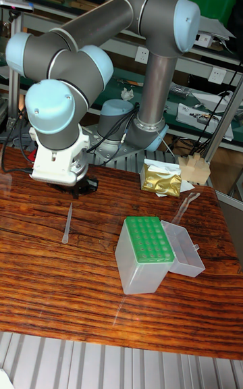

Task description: Insert a large pipette tip into the holder for large pipette tips

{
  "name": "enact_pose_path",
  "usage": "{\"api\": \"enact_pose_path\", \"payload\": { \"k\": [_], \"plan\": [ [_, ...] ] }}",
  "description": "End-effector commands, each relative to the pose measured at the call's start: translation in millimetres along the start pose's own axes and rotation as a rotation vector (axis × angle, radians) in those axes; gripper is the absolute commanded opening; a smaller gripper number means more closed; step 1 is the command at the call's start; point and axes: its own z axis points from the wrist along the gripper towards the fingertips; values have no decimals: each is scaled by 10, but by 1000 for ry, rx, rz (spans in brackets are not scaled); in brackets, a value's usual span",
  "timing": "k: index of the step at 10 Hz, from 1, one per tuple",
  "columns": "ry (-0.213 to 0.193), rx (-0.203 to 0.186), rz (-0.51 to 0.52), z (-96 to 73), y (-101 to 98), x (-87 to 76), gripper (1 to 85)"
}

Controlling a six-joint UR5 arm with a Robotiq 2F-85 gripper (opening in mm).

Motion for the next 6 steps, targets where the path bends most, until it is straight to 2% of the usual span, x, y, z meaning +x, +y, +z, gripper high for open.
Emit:
{"api": "enact_pose_path", "payload": {
  "k": [1, 3, 6],
  "plan": [
    [-50, -55, 4, -21, 140, -128, 113],
    [-54, -70, 3, -24, 179, -138, 113],
    [-88, -89, 6, -34, 226, -227, 107]
  ]
}}
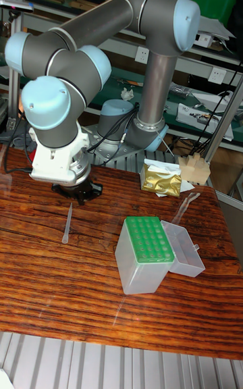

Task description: Insert a large pipette tip into the holder for large pipette tips

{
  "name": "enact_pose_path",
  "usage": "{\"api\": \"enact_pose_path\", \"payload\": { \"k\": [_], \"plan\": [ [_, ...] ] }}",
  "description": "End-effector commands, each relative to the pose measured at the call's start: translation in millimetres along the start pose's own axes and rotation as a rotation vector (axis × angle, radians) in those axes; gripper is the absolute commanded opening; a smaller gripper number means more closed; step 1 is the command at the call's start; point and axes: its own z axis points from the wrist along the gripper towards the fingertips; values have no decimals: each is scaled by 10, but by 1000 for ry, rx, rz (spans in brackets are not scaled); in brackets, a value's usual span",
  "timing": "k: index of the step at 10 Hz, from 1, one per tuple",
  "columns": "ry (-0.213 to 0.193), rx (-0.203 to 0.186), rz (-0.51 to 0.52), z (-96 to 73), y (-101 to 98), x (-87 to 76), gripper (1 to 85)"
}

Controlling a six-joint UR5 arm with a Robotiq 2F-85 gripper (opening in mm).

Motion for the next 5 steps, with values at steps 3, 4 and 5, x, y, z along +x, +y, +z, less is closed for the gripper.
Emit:
{"api": "enact_pose_path", "payload": {
  "k": [3, 4, 5],
  "plan": [
    [-43, -20, -5, -17, 49, -111, 87],
    [-47, -23, -7, -18, 58, -121, 97],
    [-49, -24, -7, -18, 59, -125, 103]
  ]
}}
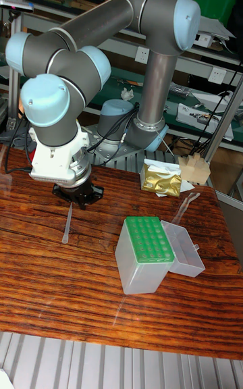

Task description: Insert a large pipette tip into the holder for large pipette tips

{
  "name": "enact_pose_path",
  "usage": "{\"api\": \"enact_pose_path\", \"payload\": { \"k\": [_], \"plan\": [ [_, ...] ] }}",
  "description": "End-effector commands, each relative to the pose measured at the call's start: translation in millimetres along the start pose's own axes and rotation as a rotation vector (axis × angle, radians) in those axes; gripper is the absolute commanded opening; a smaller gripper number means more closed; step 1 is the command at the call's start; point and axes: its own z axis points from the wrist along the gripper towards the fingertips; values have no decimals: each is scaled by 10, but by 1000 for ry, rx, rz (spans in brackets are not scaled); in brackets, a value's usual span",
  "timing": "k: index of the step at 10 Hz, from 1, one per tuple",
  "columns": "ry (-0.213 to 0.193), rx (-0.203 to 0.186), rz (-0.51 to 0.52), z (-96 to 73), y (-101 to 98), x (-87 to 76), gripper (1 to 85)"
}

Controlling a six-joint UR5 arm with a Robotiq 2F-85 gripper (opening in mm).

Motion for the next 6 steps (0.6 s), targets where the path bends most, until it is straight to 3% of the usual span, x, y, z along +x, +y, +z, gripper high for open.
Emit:
{"api": "enact_pose_path", "payload": {
  "k": [1, 6],
  "plan": [
    [-19, -14, -1, -15, 34, -48, 103],
    [-37, -29, -7, -18, 72, -96, 117]
  ]
}}
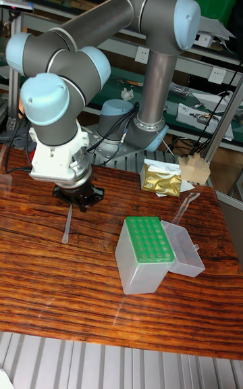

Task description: Insert a large pipette tip into the holder for large pipette tips

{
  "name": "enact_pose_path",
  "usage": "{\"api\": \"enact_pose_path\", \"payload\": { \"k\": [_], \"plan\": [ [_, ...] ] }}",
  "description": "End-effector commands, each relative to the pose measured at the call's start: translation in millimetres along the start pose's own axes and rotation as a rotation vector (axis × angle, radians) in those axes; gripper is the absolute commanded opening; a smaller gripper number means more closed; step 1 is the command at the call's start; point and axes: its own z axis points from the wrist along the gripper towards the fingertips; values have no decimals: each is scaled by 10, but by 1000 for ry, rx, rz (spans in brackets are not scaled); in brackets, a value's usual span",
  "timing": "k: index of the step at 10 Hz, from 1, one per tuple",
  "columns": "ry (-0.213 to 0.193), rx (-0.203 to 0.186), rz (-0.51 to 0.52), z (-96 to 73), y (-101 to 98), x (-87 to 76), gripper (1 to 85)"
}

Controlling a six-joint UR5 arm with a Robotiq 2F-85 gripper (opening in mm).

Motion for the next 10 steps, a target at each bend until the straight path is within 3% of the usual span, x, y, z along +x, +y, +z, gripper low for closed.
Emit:
{"api": "enact_pose_path", "payload": {
  "k": [1, 4, 6, 10],
  "plan": [
    [-15, -15, -4, -10, 35, -46, 117],
    [-7, -18, -35, -4, -19, -98, 123],
    [22, -38, -57, -122, -56, -82, 130],
    [56, -21, -71, -295, -42, -159, 123]
  ]
}}
